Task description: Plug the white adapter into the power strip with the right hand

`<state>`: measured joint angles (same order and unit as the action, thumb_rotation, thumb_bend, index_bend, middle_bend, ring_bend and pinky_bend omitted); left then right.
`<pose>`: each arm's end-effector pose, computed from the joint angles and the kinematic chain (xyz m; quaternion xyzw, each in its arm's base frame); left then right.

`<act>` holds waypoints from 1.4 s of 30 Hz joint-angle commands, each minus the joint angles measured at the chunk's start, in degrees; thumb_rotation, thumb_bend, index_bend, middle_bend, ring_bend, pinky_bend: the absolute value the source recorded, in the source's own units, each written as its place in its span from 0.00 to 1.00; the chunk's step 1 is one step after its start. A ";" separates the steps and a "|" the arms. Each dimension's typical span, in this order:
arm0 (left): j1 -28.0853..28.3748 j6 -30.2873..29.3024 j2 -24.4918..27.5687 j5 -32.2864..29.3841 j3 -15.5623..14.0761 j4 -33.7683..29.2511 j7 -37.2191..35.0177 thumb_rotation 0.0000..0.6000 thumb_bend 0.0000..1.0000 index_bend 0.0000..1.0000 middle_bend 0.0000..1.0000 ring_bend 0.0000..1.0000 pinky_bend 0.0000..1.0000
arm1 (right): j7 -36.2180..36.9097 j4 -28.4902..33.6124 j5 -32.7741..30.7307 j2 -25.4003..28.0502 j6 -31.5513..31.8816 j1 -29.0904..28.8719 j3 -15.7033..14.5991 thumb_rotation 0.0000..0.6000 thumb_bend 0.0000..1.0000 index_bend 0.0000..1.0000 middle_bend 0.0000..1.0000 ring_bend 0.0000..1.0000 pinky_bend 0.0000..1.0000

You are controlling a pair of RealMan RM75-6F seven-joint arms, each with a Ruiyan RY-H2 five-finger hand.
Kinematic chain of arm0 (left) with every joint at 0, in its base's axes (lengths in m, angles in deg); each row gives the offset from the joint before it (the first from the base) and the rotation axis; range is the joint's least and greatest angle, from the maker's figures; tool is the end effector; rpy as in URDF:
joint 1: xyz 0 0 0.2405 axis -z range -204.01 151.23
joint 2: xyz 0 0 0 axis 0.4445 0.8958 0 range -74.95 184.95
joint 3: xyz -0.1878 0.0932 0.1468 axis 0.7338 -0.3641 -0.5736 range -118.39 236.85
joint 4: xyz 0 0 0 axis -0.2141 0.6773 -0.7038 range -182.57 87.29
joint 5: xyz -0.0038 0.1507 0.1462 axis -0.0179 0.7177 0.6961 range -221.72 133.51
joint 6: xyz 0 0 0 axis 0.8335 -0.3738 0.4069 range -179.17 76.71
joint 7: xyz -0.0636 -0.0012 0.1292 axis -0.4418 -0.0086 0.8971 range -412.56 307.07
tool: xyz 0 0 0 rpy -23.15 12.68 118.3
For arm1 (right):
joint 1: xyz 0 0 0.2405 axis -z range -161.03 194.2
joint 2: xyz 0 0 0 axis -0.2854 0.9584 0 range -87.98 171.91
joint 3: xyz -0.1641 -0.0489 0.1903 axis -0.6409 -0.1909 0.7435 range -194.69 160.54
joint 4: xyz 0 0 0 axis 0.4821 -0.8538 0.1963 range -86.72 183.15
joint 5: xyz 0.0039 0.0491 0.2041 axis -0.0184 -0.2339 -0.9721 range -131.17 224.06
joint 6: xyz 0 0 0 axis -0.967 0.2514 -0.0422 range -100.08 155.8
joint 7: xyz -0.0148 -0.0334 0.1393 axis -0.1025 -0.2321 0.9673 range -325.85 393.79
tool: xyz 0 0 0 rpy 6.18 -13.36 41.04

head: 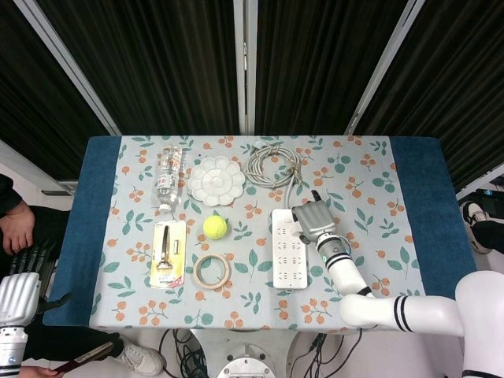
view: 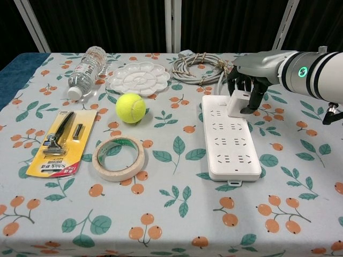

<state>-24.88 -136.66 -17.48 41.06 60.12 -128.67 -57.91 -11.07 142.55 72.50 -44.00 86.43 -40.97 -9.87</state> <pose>-0.3490 0.1556 0.1269 -0.5723 -0.4268 -0.3725 0.5930 -0.1189 -0.3553 -0.0181 0.7630 -0.3935 0.2179 0.4643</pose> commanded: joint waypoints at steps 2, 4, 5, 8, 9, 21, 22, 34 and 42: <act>0.01 0.02 0.06 0.05 -0.03 -0.14 -0.04 1.00 0.07 0.00 0.01 0.00 0.00 | 0.09 0.22 -0.01 0.21 0.03 0.03 -0.10 1.00 0.33 0.40 0.44 0.30 0.00; -0.01 -0.05 0.13 0.07 -0.01 -0.22 0.07 1.00 0.07 0.00 0.01 0.00 0.00 | 0.20 0.32 -0.05 0.38 -0.02 0.02 -0.09 1.00 0.32 0.38 0.42 0.29 0.00; -0.02 -0.08 0.17 0.06 0.01 -0.28 0.10 1.00 0.07 0.00 0.01 0.00 0.00 | 0.26 0.39 -0.03 0.47 -0.01 0.03 -0.09 1.00 0.31 0.38 0.41 0.29 0.00; -0.04 -0.19 0.31 0.10 0.02 -0.45 0.25 1.00 0.07 0.00 0.01 0.00 0.00 | 0.42 1.15 0.00 1.23 0.18 0.16 -0.13 1.00 0.31 0.35 0.40 0.27 0.00; -0.02 -0.16 0.37 0.12 0.01 -0.50 0.32 1.00 0.07 0.00 0.01 0.00 0.00 | 0.57 1.54 0.10 1.59 0.35 0.26 -0.07 1.00 0.30 0.34 0.38 0.26 0.00; 0.26 -0.13 1.07 0.34 0.14 -1.60 1.21 1.00 0.07 0.00 0.01 0.00 0.00 | 5.92 13.25 3.81 13.98 0.52 4.04 -0.54 1.00 0.30 0.22 0.31 0.17 0.00; 0.27 -0.18 1.12 0.37 0.14 -1.75 1.33 1.00 0.07 0.00 0.01 0.00 0.00 | 8.15 14.09 5.14 14.90 0.37 4.89 0.08 1.00 0.30 0.22 0.32 0.17 0.00; -0.05 -0.90 1.45 0.61 -0.01 -3.34 2.76 1.00 0.07 0.00 0.01 0.00 0.00 | 64.40 10.14 27.73 14.08 -16.34 19.62 12.41 1.00 0.42 0.73 0.67 0.58 0.58; -0.26 -1.04 1.75 0.46 -0.08 -4.14 3.35 1.00 0.07 0.00 0.01 0.00 0.00 | 95.01 4.04 36.66 8.07 -19.78 25.37 18.40 1.00 0.73 0.99 0.91 0.90 0.89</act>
<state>-25.15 -137.71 -15.74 41.51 60.05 -132.82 -54.56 67.53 151.36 101.08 -31.99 71.96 -21.33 2.89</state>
